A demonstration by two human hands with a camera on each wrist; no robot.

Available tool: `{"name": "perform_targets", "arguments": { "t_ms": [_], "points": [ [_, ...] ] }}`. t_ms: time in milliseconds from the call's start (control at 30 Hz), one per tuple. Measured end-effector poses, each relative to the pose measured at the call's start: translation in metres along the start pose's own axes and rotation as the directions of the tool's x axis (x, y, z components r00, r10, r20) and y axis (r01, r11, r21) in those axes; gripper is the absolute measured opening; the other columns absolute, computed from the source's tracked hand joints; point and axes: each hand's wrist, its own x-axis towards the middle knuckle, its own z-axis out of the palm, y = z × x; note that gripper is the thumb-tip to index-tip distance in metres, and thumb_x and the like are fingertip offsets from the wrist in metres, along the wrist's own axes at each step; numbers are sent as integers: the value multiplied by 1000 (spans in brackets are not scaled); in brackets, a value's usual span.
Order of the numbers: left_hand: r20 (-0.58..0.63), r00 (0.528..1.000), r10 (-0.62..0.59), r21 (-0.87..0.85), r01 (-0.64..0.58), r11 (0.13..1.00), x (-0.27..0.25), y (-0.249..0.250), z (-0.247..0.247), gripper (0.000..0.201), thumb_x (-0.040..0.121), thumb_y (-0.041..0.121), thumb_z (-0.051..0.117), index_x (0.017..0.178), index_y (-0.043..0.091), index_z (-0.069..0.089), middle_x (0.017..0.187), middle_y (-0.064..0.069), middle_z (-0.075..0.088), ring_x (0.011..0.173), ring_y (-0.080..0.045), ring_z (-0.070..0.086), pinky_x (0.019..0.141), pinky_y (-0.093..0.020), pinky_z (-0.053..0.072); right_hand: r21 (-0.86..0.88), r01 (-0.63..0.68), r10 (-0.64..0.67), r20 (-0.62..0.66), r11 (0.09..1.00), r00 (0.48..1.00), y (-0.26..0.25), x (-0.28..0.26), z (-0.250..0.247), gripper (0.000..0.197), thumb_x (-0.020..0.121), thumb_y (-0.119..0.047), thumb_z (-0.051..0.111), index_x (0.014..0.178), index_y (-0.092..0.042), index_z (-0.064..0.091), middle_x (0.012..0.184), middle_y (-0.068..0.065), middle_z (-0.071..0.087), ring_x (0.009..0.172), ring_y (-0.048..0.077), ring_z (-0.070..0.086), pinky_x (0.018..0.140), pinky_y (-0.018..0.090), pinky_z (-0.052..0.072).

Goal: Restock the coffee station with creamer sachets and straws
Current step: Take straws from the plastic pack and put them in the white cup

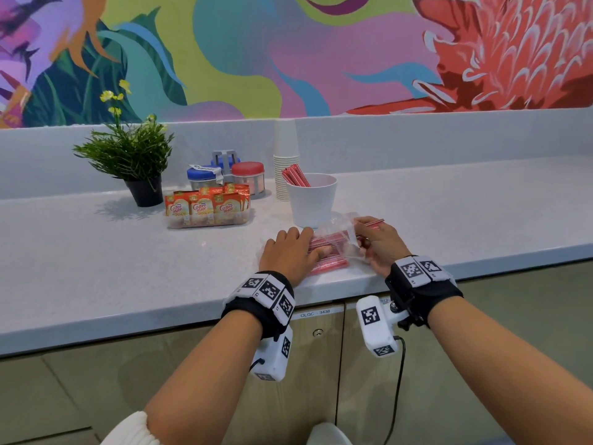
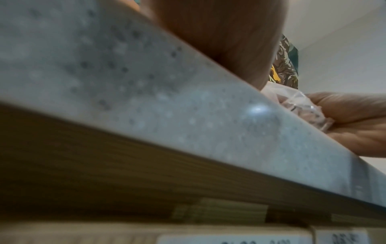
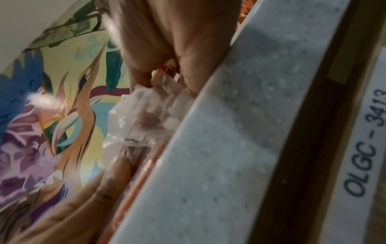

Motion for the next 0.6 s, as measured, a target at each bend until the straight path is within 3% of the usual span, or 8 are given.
{"name": "perform_targets", "arguments": {
  "t_ms": [67,167,267,367,467,600],
  "points": [
    [12,1000,6,7,-6,1000,0,1,0,49,96,52,26,128,16,39,127,-11,48,116,-30,44,94,-41,36,30,14,-12,-60,999,998,-3,1,-4,11,84,-2,59,76,-8,57,43,-3,54,31,3,43,30,12,34],
    [20,1000,4,-2,-4,1000,0,1,0,47,98,48,24,130,16,37,127,-11,48,116,-30,43,95,-41,35,153,14,6,-127,988,992,-5,3,-5,16,83,1,60,71,-10,57,50,-1,53,32,3,43,30,12,33],
    [20,1000,-2,-8,2,1000,0,0,1,45,99,46,22,129,15,37,128,-11,47,117,-30,43,95,-41,34,238,-87,100,-44,967,994,0,4,-1,15,86,0,56,71,-6,58,53,2,53,32,3,43,32,11,36],
    [19,1000,-4,-16,4,1000,-1,0,1,44,99,45,22,127,14,38,128,-12,47,117,-30,42,95,-41,34,83,-164,159,65,983,985,2,4,5,21,89,-5,53,69,-3,56,46,1,53,33,4,44,34,13,39],
    [14,1000,-8,-37,9,999,-1,-1,1,47,99,47,20,125,13,39,126,-11,48,115,-30,43,94,-41,35,25,-80,81,-66,997,995,-8,8,11,22,86,1,53,65,-4,52,37,-2,50,30,3,40,30,12,33],
    [11,1000,-11,-34,12,999,-2,0,2,47,98,49,19,122,14,40,125,-11,48,114,-30,44,94,-40,35,203,-33,57,-115,979,992,-20,12,12,22,85,5,54,66,-5,50,37,-2,51,29,3,39,29,13,28]
  ]
}}
